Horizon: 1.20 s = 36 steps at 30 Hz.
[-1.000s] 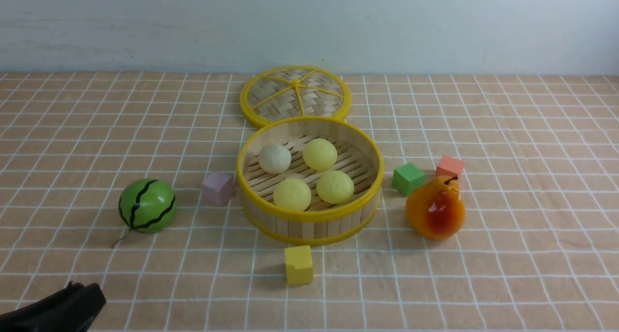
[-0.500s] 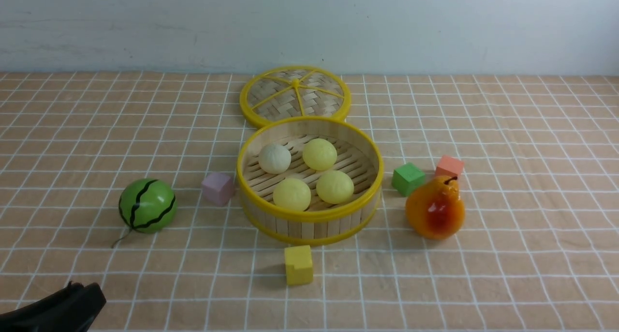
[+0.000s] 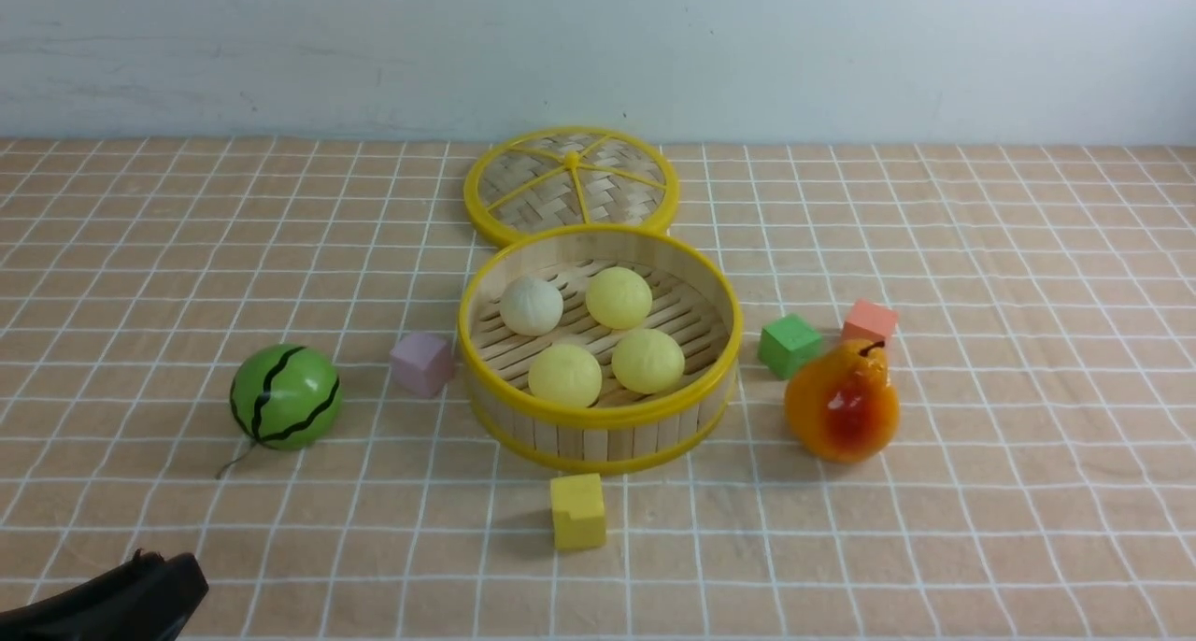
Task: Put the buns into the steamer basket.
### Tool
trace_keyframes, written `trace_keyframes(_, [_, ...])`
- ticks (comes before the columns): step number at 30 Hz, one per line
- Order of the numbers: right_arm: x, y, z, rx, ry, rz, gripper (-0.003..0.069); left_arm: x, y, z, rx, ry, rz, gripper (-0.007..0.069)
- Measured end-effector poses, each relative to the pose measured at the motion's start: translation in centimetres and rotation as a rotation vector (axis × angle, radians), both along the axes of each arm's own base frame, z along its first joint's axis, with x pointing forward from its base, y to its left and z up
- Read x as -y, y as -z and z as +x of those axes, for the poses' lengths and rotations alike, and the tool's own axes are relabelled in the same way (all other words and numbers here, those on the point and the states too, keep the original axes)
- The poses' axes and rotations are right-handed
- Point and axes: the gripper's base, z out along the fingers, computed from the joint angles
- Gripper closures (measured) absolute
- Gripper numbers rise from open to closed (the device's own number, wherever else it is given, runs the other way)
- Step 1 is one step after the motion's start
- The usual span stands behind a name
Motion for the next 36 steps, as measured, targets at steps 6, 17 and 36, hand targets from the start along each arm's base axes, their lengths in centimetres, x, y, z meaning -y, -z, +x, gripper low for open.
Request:
trace_keyframes(6, [0.0,0.0,0.0,0.0,0.0,0.001,0.0661,0.0,0.0,0.0,-0.001,0.0,0.0,0.0442])
trace_keyframes(17, [0.0,0.0,0.0,0.0,0.0,0.001,0.0661,0.0,0.0,0.0,-0.002,0.0,0.001,0.0428])
trace_keyframes(36, [0.0,0.0,0.0,0.0,0.0,0.006,0.0653,-2.4,3.7,-3.4,-0.029,-0.184,0.065,0.0638])
